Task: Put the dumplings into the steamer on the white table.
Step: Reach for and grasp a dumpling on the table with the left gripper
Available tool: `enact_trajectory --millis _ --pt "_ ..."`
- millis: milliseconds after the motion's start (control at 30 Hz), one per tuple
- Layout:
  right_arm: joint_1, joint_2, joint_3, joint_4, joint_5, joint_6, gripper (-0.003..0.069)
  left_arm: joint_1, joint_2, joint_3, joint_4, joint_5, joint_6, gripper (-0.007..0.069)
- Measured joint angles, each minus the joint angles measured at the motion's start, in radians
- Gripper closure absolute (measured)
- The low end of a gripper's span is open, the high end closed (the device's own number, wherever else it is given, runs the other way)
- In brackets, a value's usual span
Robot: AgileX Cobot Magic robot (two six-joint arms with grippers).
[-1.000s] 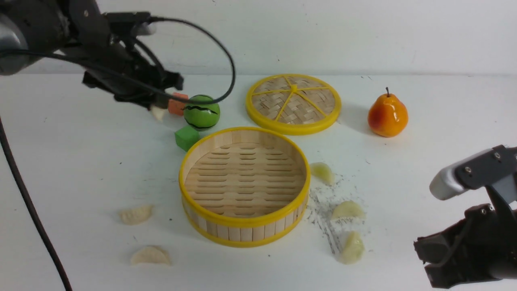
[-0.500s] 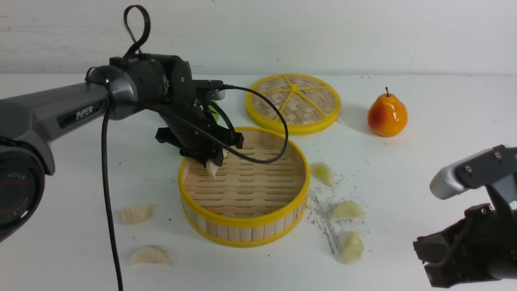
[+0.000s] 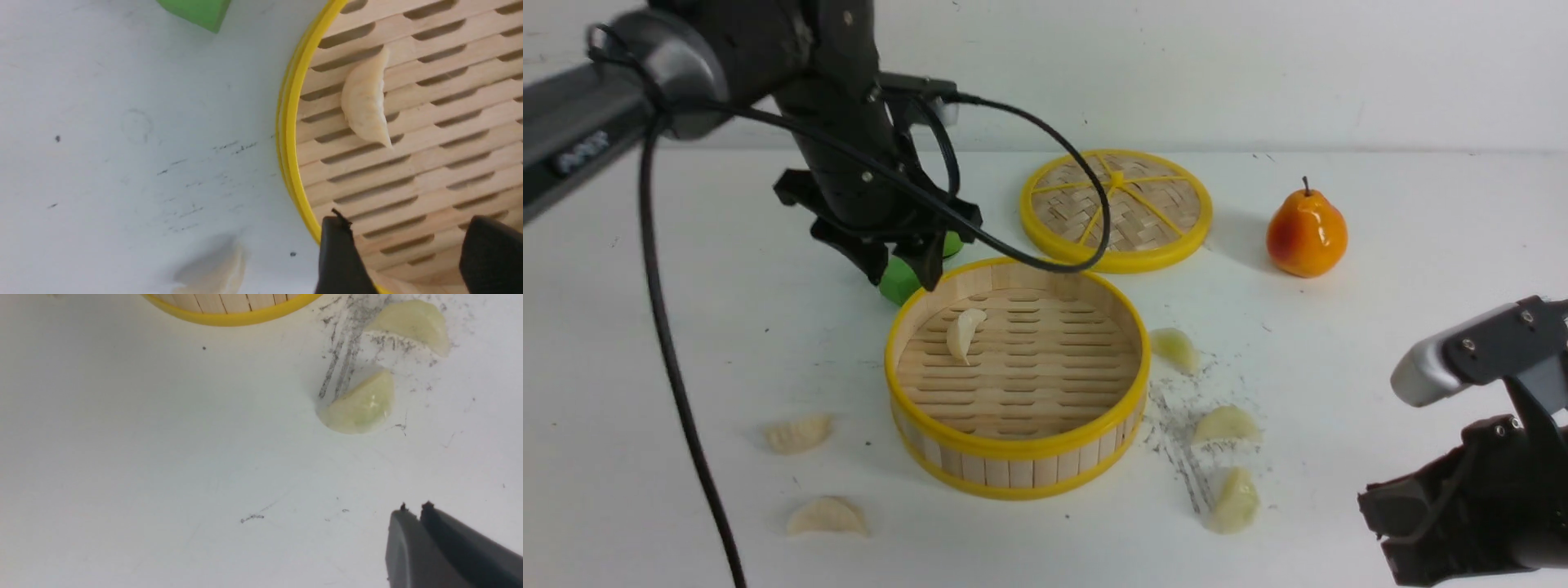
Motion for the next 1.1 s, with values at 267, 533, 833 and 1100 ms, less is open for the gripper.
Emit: enact_trajectory --millis 267,533,833,1100 --pt "0.000 0.000 0.000 0.000 0.004 0.000 0.0615 0.068 -0.091 0.281 -0.011 0.006 0.038 0.0307" --pt "0.000 0.000 0.000 0.008 0.004 0.000 0.0607 0.100 -0.031 0.409 0.063 -0.162 0.051 0.0237" --pt "0.000 0.000 0.000 0.015 0.004 0.000 0.0599 0.100 0.087 0.408 0.164 -0.221 0.070 0.0218" --pt "0.000 0.000 0.000 0.015 0.003 0.000 0.0596 0.100 0.108 0.408 0.197 -0.209 -0.080 0.0432"
